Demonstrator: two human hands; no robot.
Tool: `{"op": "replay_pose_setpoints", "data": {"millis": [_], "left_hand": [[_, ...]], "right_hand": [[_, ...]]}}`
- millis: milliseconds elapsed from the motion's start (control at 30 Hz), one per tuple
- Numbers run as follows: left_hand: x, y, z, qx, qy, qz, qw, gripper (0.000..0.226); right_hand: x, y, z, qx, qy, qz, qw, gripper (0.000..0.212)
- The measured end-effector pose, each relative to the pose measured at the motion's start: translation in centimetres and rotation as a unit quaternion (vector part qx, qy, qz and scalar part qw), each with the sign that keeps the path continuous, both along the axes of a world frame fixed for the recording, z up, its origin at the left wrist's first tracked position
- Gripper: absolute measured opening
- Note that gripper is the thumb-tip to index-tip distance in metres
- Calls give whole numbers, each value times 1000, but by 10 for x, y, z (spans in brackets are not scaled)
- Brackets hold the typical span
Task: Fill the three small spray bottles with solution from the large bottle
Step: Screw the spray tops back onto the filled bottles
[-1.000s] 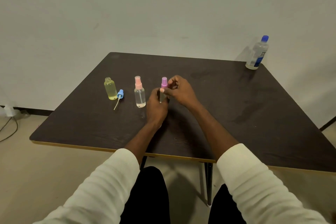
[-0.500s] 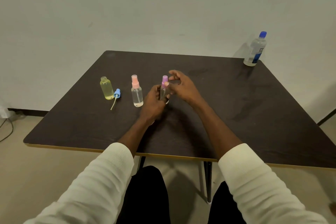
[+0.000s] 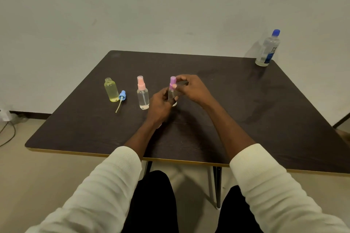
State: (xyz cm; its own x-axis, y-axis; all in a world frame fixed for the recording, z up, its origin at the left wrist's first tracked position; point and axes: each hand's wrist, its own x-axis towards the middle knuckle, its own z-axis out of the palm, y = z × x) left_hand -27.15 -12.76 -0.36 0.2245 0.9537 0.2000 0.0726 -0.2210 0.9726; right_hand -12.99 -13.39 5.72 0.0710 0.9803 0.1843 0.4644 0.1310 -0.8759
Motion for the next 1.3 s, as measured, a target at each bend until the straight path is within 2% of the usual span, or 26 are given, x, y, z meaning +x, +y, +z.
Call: {"op": "replay_pose_setpoints", "data": {"millis": [100,200,433,567,667,1067,1133,1200,1300], "left_hand": [[-2,1,-2,7,6,-1,1000,28],[0,1,-3,2,3,-8,1000,27],[-2,2,-5,1,-1,-10,1000,19],[-2,3,-6,6,38,-9,999,13],[-2,2,-5,8,49,-9,999,18],[1,-2,-5,44,76,11,996,26],[1,-2,-5,41,74,8,996,21],[1,-4,-5,30,74,6,997,27],[1,-5,-4,25,87,14,996,35]], "right_hand": [[-3,0,-4,5,-18,-25,1000,34],[3,0,-1,-33,35,22,999,42],[2,1,-2,10,-8,1,1000,15],[6,0,1,-6,-16,34,999,32],[5,-4,1,-7,-13,53,998,27],[-26,-15,-27,102,14,-103,989,19],[-28,-14,-28,104,6,-113,988,20],[-28,-15,-28,90,22,-109,990,20],[-27,-18,-27,72,73,-103,989,33]]}}
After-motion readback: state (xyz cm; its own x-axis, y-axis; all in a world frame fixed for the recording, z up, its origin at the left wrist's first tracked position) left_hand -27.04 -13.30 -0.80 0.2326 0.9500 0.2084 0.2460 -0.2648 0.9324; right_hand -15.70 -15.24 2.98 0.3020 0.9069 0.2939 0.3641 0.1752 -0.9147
